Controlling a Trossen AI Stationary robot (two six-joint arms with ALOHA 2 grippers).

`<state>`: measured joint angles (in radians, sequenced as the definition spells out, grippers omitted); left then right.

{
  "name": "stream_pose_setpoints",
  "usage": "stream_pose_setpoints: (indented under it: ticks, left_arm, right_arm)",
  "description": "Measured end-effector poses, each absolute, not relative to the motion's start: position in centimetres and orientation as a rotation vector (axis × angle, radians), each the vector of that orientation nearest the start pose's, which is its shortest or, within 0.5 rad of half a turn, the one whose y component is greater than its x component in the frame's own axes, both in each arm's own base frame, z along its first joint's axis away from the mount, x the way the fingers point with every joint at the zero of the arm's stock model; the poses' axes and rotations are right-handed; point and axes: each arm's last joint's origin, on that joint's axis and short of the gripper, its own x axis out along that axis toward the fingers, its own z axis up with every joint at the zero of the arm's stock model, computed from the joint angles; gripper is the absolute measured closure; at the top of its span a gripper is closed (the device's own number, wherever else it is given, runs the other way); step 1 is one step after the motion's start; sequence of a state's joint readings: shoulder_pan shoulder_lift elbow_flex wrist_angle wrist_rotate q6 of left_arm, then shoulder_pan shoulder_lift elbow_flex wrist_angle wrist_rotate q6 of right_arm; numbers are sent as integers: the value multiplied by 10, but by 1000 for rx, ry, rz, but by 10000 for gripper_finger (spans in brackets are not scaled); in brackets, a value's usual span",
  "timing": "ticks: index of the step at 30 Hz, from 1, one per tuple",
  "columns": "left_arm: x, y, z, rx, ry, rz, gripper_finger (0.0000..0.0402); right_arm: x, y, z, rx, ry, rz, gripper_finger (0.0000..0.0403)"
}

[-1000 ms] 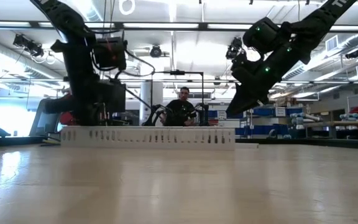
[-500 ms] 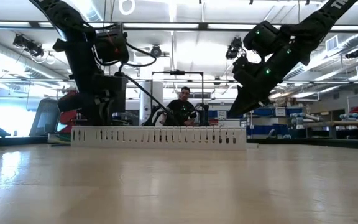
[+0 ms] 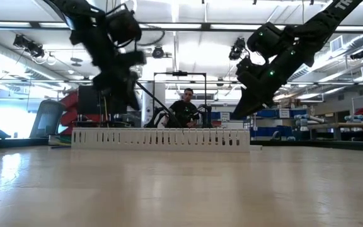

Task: Ziptie cables
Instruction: Close the white cable duct

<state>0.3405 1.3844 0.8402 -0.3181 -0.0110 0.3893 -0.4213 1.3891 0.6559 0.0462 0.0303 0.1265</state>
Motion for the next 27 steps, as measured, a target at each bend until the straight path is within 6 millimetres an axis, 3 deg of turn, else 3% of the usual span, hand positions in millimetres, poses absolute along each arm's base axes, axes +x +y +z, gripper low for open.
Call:
stream_pose_setpoints:
  ticks: [4, 7, 15, 24, 27]
  left_arm:
    - [278, 90, 229, 150, 631, 74, 259]
    - [290, 87, 231, 152, 530, 78, 259]
    - [312, 79, 205, 137, 533, 40, 259]
    - [321, 64, 214, 139, 415, -14, 259]
    - [321, 63, 213, 129, 419, -11, 259]
  right_arm:
    - [245, -111, 182, 236, 668, -469, 291]
    - [245, -111, 182, 230, 668, -468, 291]
    - [247, -112, 185, 130, 650, -446, 289]
    - [248, -109, 184, 152, 648, -441, 266]
    - [249, -106, 179, 86, 704, -423, 257]
